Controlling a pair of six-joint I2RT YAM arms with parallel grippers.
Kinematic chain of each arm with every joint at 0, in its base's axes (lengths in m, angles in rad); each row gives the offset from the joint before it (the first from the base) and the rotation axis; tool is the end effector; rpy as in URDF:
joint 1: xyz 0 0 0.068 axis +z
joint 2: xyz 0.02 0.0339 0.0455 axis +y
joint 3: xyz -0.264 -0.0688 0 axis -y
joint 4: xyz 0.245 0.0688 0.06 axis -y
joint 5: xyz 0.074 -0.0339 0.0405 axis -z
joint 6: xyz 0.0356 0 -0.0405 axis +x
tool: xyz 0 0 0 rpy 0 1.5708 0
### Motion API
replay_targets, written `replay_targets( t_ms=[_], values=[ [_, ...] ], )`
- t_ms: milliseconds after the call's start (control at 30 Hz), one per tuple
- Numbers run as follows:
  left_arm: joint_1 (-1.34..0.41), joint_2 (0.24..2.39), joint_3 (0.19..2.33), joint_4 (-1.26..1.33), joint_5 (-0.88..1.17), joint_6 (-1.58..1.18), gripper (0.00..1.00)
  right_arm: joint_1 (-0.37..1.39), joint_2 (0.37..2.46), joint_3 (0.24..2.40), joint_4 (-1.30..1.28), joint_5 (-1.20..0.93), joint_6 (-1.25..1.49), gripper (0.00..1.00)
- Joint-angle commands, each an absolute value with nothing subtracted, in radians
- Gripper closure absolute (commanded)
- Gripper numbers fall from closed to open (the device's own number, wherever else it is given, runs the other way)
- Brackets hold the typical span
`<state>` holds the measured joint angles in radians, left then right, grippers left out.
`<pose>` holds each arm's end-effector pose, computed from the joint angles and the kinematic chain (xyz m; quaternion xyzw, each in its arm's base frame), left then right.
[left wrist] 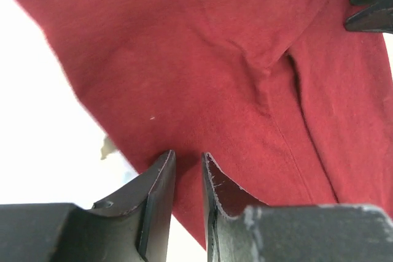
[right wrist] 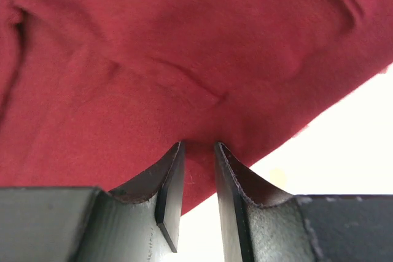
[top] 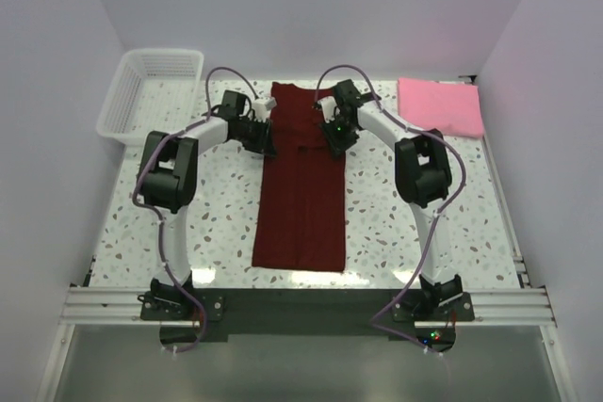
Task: Fold and stack the t-shirts
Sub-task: Fold the tshirt
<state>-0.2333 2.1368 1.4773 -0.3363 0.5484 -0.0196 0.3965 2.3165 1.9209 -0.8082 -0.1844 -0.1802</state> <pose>0.4323 -0.1218 0.1460 0.1748 0.9097 -0.2920 0.2380 0.4471 0.1943 0.1667 -0.2945 0.9338 0.1096 0.1709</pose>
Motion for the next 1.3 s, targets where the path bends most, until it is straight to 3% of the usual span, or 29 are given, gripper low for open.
replay_targets(
  t_ms=[0,433,600,833,1000,1033,1100,1133,1267],
  values=[
    [-0.195,2.193,1.512,-0.270,0.560,-0.061,0.71,0.365,2.368,1.945,-0.733,-0.092,-0.149,0.69],
    [-0.181,2.310,1.716,-0.305,0.538,-0.023,0.72,0.334,2.479,2.127,-0.729,-0.083,-0.138,0.64],
    [-0.172,2.223,1.727,-0.318,0.578,0.060,0.60,0.333,2.383,2.132,-0.762,-0.185,-0.155,0.52],
    [-0.173,1.759,1.425,-0.046,0.652,0.237,0.24,0.334,2.087,2.091,-0.827,-0.379,-0.259,0.27],
    [-0.175,1.577,1.401,-0.231,0.727,0.516,0.11,0.334,1.814,1.926,-0.824,-0.454,-0.495,0.10],
    [-0.175,1.524,1.391,-0.312,0.739,0.619,0.09,0.334,1.717,1.854,-0.819,-0.463,-0.535,0.01],
    [-0.175,1.468,1.361,-0.365,0.764,0.704,0.07,0.336,1.636,1.783,-0.813,-0.483,-0.633,0.01],
    [-0.175,1.418,1.326,-0.408,0.775,0.766,0.00,0.339,1.590,1.710,-0.784,-0.483,-0.650,0.01],
    [-0.179,1.341,1.257,-0.537,0.834,0.923,0.00,0.347,1.403,1.559,-0.831,-0.575,-0.840,0.01]
  ],
)
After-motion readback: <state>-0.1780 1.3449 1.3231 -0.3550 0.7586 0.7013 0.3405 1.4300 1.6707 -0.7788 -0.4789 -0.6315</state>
